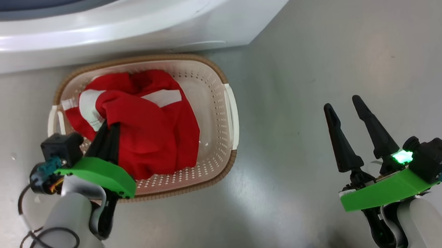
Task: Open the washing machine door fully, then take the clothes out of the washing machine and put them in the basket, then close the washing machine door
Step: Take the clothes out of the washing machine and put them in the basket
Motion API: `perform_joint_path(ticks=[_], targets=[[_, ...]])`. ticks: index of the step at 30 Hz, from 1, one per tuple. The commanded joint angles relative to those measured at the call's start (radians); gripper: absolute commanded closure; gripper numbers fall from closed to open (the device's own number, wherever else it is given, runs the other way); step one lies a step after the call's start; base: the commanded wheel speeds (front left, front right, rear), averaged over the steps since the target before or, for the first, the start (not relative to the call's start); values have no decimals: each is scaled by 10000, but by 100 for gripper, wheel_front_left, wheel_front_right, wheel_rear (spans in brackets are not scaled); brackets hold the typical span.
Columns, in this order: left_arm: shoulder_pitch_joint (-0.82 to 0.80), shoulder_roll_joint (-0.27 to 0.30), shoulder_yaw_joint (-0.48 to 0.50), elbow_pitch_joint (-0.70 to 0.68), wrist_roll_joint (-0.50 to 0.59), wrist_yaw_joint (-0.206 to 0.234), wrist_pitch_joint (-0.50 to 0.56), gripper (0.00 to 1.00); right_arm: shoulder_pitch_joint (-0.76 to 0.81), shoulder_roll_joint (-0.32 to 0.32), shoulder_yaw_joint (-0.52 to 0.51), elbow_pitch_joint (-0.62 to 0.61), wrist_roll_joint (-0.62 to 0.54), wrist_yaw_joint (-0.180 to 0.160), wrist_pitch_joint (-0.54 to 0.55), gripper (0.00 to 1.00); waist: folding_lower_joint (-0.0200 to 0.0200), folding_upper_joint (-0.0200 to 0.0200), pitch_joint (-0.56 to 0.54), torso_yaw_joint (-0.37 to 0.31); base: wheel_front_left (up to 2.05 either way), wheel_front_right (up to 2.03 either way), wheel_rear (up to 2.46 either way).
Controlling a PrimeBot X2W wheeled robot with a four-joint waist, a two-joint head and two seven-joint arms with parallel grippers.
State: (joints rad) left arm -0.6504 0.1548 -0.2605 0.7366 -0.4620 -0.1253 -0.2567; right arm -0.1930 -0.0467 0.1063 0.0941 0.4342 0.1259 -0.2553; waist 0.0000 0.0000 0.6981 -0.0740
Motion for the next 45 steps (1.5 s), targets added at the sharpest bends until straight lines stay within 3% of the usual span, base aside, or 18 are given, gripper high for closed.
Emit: perform_joint_path(ticks=[1,12,15,16,17,33,45], targets=[[-18,365,139,57,-88,-54,-51,100,24,-35,266,-247,68,48,-65,0,0,0,214,-60,0,0,0],[-681,507,-886,1686,-825,-54,-51,100,-137,-35,438,-303,28,48,-65,0,0,0,680,-172,0,0,0],[-788,539,-1102,1867,-1032,-54,-51,63,-139,-35,433,-289,13,48,-65,0,0,0,645,-173,0,0,0],[-814,544,-1147,1884,-1084,-54,-51,15,-139,-35,420,-284,6,48,-65,0,0,0,621,-161,0,0,0],[-833,548,-1174,1892,-1131,-54,-51,0,-141,-35,402,-276,-1,48,-65,0,0,0,589,-149,0,0,0],[63,571,-466,1216,-1272,-54,-51,0,-65,-35,309,155,4,48,-65,0,0,0,-853,25,0,0,0],[1406,310,774,-425,-409,-54,-51,0,513,-35,121,601,-292,48,-65,0,0,0,-2599,359,0,0,0]])
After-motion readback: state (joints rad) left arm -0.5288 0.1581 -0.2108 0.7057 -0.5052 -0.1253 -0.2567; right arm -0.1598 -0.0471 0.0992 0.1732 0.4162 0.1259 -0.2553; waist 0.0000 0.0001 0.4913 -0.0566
